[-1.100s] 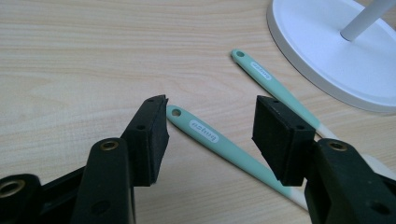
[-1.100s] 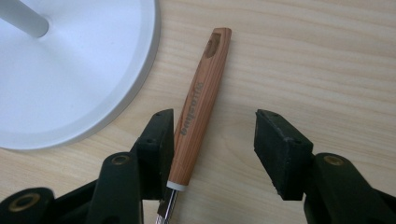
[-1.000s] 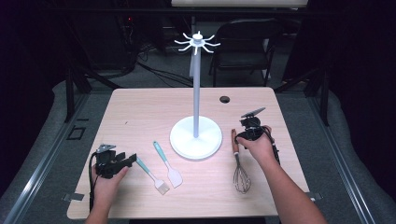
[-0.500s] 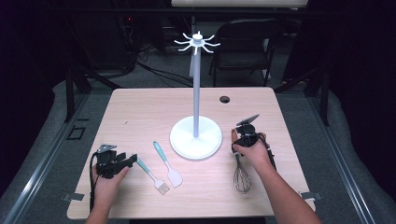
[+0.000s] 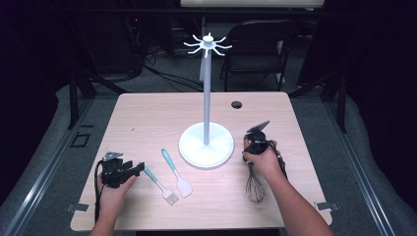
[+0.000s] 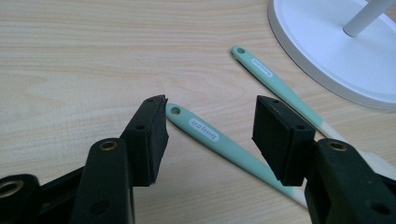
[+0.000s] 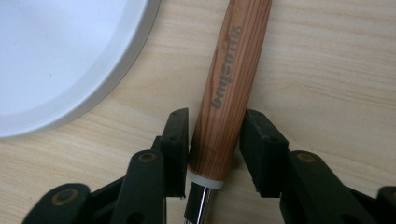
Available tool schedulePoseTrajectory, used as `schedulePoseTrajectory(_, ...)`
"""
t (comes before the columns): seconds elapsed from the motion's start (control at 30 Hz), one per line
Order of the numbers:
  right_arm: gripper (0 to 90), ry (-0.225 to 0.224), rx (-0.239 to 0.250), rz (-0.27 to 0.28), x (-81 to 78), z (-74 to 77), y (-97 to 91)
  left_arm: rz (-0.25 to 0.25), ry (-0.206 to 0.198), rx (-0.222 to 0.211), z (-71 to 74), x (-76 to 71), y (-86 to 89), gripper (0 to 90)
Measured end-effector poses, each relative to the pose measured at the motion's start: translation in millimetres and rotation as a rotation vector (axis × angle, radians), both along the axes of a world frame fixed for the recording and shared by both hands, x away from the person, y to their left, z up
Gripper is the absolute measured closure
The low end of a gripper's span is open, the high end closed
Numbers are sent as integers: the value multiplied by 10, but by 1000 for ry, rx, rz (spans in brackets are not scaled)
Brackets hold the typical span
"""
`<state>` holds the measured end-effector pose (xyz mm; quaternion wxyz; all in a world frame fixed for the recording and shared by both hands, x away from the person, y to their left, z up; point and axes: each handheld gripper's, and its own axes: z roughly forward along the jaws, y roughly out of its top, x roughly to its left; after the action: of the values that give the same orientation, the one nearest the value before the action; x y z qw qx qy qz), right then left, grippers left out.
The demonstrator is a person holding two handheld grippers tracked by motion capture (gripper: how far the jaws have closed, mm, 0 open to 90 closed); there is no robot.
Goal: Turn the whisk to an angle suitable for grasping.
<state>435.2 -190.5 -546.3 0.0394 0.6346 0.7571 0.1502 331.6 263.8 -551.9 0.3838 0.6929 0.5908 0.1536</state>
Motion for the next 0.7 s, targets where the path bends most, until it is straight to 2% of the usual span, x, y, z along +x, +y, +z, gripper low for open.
schedulePoseTrajectory(0.2, 664, 15, -24, 12, 8, 11, -14, 0, -2, -2, -3, -1, 5, 450)
schedulePoseTrajectory(0.3, 698, 8, -24, -13, 2, 7, -70, 0, -4, 0, -2, 0, 10, 450)
schedulePoseTrajectory(0.37, 702, 17, -29, -10, 1, 14, -119, 1, -4, 1, -3, 0, 10, 451)
schedulePoseTrajectory(0.47, 703, 32, -19, -17, 0, 20, -174, 3, -1, 2, -3, 0, 4, 450)
schedulePoseTrajectory(0.53, 704, 26, -6, -31, -3, 14, -190, -3, 8, 6, 4, -2, 4, 451)
schedulePoseTrajectory(0.7, 705, 22, -1, -34, -5, 14, -189, 1, -2, 5, -3, -2, -5, 451)
